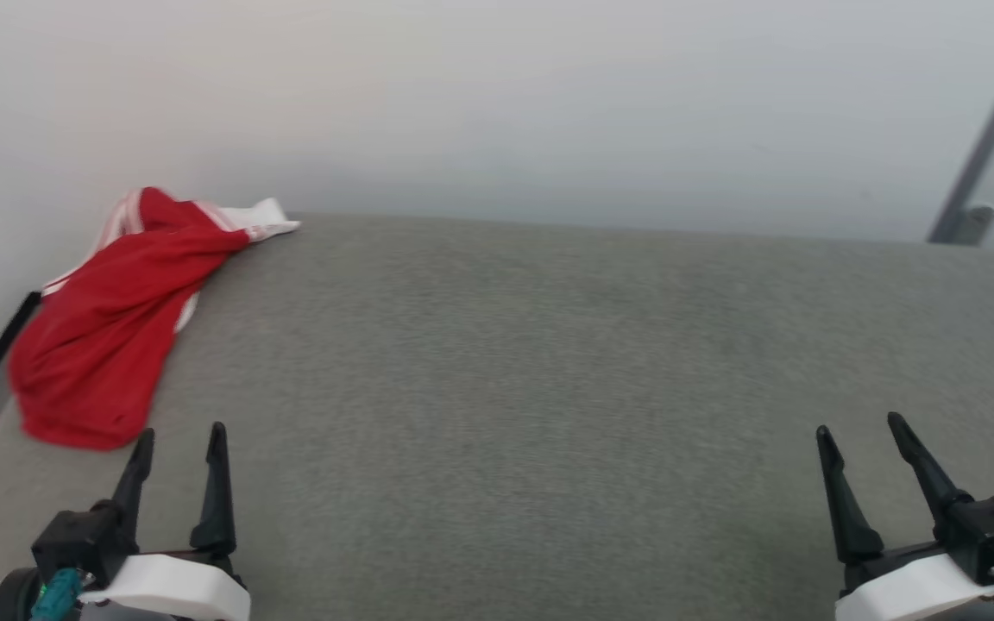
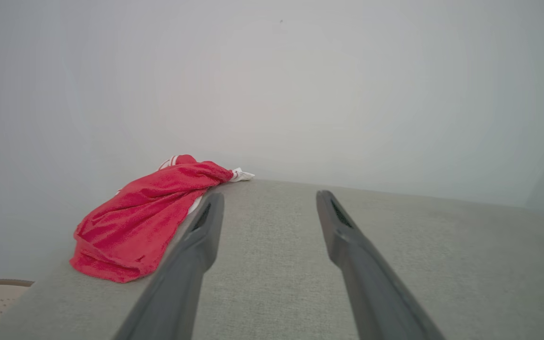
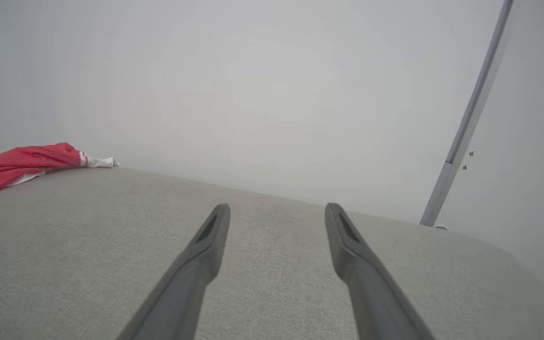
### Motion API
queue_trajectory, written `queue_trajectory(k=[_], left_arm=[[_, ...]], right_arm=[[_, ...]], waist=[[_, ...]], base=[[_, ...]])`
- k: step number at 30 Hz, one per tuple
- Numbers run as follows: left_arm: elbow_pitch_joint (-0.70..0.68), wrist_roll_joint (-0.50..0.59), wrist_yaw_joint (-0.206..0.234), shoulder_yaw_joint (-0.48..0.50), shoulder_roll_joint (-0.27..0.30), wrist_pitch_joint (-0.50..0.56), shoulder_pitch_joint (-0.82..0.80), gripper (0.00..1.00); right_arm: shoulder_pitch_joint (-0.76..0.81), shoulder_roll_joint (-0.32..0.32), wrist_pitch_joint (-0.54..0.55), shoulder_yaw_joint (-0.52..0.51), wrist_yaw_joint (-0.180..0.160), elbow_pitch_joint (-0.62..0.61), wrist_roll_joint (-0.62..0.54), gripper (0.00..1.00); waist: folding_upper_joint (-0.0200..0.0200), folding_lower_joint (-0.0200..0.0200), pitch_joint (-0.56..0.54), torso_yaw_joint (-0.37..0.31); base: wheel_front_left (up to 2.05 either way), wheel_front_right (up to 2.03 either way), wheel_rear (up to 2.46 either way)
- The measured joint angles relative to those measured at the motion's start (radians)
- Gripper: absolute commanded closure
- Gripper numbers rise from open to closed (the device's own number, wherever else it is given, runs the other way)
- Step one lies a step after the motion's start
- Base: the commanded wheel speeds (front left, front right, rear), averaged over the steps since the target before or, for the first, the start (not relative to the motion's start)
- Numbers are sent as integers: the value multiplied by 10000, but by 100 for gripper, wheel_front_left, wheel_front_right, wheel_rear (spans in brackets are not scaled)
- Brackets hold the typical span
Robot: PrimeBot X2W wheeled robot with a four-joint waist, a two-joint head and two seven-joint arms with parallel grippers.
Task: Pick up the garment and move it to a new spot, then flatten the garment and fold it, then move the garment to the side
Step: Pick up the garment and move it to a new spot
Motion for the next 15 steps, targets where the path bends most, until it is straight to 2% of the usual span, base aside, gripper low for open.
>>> queue_trajectory(k=[15], left_arm=[[330, -15, 119, 610, 332, 0, -125, 0]], right_arm=[[-405, 155, -2, 1066, 0, 100, 211, 0]], waist=[[0, 0, -372, 2674]], base=[[0, 0, 0]])
